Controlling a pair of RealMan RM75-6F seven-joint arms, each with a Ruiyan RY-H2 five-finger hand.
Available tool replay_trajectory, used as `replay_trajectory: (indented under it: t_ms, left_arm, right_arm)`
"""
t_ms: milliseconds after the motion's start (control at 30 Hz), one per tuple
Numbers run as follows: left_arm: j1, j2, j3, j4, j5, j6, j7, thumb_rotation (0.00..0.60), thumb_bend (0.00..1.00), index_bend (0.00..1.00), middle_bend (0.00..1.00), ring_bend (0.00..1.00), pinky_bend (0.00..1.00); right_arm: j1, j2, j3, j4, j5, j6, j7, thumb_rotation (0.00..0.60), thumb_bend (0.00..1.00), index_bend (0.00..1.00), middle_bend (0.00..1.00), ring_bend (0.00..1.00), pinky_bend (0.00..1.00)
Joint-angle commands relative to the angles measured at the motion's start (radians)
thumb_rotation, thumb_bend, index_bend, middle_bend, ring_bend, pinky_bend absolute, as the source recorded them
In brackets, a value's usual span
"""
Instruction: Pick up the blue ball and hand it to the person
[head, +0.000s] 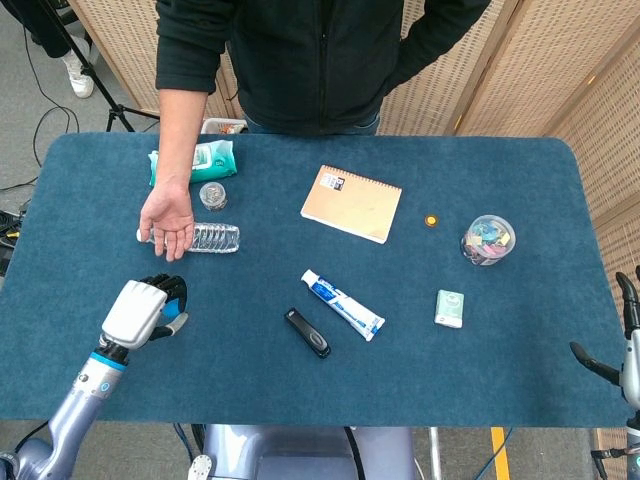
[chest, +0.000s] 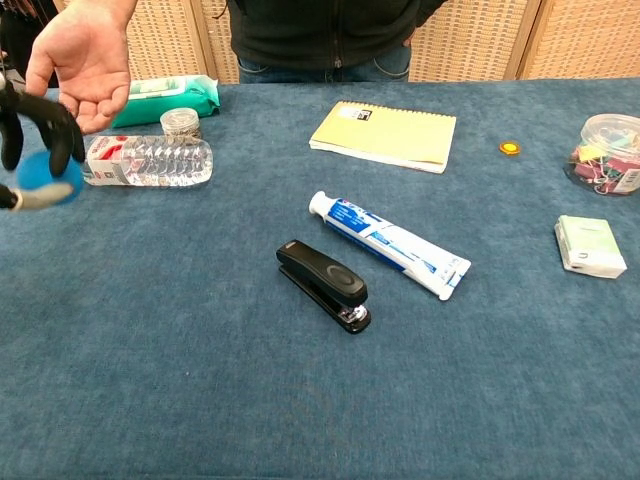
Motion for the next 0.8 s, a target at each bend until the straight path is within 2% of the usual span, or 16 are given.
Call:
replay_trajectory:
  t_ms: [33, 200, 300, 500, 600, 700, 733, 767, 800]
  left_arm:
    - [-0.016, 0.022, -0.083, -0.030, 0.041, 0.104, 0.035, 0.600, 0.48, 0.66, 0.62, 0.49, 0.60]
    - [-0.088, 0.028, -0.194, -0.042, -0.120, 0.003, 0.098, 0.600, 0.48, 0.66, 0.62, 0.49, 0.60]
    - [-0.109, 0.009, -0.222, -0.021, -0.166, -0.008, 0.124, 0.600, 0.46, 0.66, 0.62, 0.49, 0.60]
    - [-0.147, -0.023, -0.241, 0.040, -0.245, -0.062, 0.167, 0.600, 0.42, 0.66, 0.62, 0.49, 0.60]
    - [-0.163, -0.039, -0.235, 0.073, -0.277, -0.101, 0.147, 0.600, 0.40, 0.66, 0.61, 0.49, 0.60]
    - [-0.164, -0.044, -0.230, 0.093, -0.288, -0.102, 0.148, 0.600, 0.36, 0.65, 0.51, 0.42, 0.60]
    - [-0.164, -0.042, -0.226, 0.092, -0.304, -0.110, 0.167, 0.600, 0.33, 0.58, 0.41, 0.33, 0.55]
    - [-0.165, -0.036, -0.222, 0.086, -0.317, -0.122, 0.183, 0.600, 0.29, 0.46, 0.26, 0.20, 0.43]
    - [-0.165, -0.030, -0.218, 0.079, -0.329, -0.132, 0.194, 0.600, 0.25, 0.34, 0.17, 0.12, 0.32]
  right_arm:
    - [0.000, -0.001, -0.001, -0.001, -0.001, 0.000, -0.002, 0.600, 0.00, 0.00, 0.00, 0.00, 0.00]
    - [0.001, -0.002, 0.000, 0.001, 0.003, -0.001, -0.009, 0.600, 0.00, 0.00, 0.00, 0.00, 0.00]
    - [0.003, -0.003, 0.004, 0.003, 0.012, -0.004, -0.009, 0.600, 0.00, 0.00, 0.00, 0.00, 0.00]
    - [0.007, -0.007, 0.005, 0.010, 0.018, -0.013, -0.013, 0.600, 0.00, 0.00, 0.00, 0.00, 0.00]
    - [0.007, -0.009, 0.007, 0.015, 0.023, -0.011, -0.022, 0.600, 0.00, 0.00, 0.00, 0.00, 0.00]
    - [0.009, -0.012, 0.009, 0.019, 0.030, -0.013, -0.027, 0.600, 0.00, 0.00, 0.00, 0.00, 0.00]
    - [0.009, -0.013, 0.009, 0.019, 0.031, -0.014, -0.027, 0.600, 0.00, 0.00, 0.00, 0.00, 0.00]
    - [0.010, -0.013, 0.009, 0.019, 0.031, -0.015, -0.029, 0.600, 0.00, 0.00, 0.00, 0.00, 0.00]
    - [0.010, -0.014, 0.008, 0.020, 0.030, -0.015, -0.031, 0.600, 0.00, 0.00, 0.00, 0.00, 0.00]
